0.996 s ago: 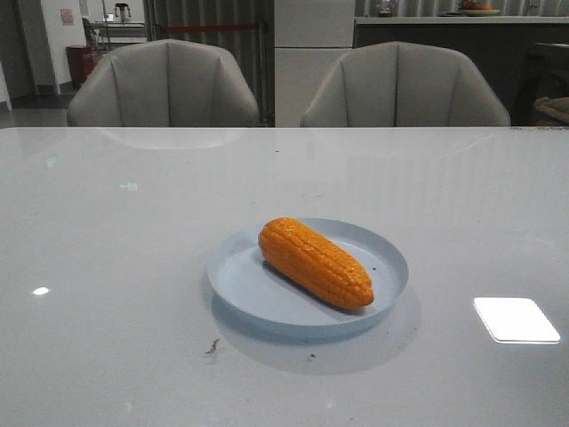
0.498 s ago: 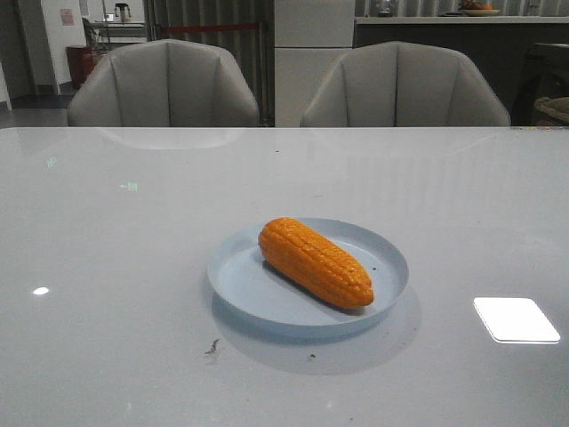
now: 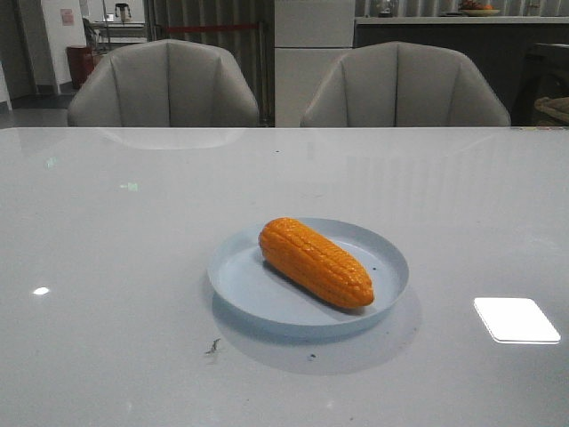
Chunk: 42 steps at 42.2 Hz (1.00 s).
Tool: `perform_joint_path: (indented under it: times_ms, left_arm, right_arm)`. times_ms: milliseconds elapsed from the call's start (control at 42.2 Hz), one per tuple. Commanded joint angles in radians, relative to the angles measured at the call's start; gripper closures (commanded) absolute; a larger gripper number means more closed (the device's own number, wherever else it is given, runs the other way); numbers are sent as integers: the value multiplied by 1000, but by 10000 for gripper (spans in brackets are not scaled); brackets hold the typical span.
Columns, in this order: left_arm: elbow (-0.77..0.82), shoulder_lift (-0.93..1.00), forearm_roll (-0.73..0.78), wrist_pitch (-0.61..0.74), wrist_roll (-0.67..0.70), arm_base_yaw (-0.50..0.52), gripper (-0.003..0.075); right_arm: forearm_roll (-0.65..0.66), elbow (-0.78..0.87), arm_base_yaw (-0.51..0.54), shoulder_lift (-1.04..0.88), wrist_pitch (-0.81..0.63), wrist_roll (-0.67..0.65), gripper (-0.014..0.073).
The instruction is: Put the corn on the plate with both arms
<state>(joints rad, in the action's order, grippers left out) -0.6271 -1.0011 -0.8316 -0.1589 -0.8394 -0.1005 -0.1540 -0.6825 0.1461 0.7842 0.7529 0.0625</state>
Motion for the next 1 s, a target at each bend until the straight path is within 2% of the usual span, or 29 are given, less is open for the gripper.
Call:
perform_joint_path:
  times_ms: [0,119,190,427,545,640,830,877,972]
  left_arm:
    - [-10,63,78,60,80,-4,627]
    - [59,145,303,79,358,-4,627]
    - [123,214,391,110,449,-4,627]
    - [408,551,433,297,482,-4,627]
    - [510,705,572,334,648,5,627]
    - [571,792,657,338,749,19,627]
    - [678,926,739,338,751,28,627]
    - [676,959,772,275,751,28,627]
    - [675,1004,797,238,751,28,627]
  right_arm:
    - [-11,-26,4,-6,-63,8,62]
    - [-11,-26,4,-6,-63,8,62]
    - [-11,-26,4,-6,-63,8,62]
    - [-11,-26,4,-6,-63,8,62]
    - [-11,-26,4,-6,-63,8,62]
    - [-11,-26,4,-6,-63,8,62]
    - [-11,-26,4,-6,-63,8,62]
    - [-11,-26,4,-6,-63,8,62]
    - [-11,-26,4,-6,-61,8,62]
